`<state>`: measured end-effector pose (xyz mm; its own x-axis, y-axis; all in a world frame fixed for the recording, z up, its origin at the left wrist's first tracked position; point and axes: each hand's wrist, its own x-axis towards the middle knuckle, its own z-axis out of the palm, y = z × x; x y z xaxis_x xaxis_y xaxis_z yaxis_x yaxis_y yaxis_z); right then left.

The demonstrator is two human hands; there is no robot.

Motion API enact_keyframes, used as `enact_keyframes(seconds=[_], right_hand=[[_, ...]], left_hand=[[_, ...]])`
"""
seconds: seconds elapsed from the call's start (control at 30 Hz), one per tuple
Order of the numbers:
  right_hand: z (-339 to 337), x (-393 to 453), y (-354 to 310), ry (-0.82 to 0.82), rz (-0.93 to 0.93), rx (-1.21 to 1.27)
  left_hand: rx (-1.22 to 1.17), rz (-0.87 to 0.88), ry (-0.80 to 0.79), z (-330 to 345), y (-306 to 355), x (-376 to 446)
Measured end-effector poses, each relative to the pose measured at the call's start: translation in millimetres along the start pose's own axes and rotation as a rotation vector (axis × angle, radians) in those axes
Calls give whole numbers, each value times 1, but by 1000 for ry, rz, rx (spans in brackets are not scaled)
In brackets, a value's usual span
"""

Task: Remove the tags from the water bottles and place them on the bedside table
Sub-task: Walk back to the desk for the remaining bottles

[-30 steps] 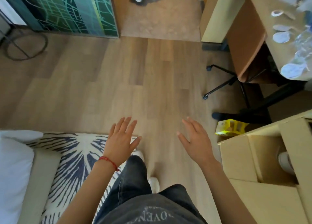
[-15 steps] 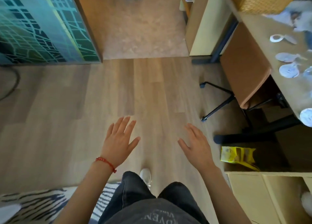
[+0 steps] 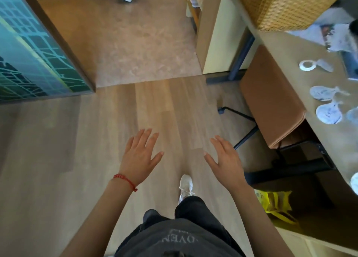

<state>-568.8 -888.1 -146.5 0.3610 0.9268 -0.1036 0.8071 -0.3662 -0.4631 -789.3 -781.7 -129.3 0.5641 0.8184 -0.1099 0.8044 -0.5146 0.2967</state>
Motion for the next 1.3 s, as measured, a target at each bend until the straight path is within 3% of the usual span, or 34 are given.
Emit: enact_keyframes(seconds=[0.27,0.53,0.77,1.0,1.3], right_hand=[[-51,107,42,-1,-13,-35],[-73,149,71,83,138,0],[-83,164,98,191,412,-8],[-93,164,104,401,733,31],[-87,123,95,608,1142,72]], left_hand=[[35,95,-2,-10,41,130],[42,233,-47,-6,65,217],[58,510,-154,-1,100,309],[87,893,-214,-15,157,392],[45,1234,-309,2,236,413]])
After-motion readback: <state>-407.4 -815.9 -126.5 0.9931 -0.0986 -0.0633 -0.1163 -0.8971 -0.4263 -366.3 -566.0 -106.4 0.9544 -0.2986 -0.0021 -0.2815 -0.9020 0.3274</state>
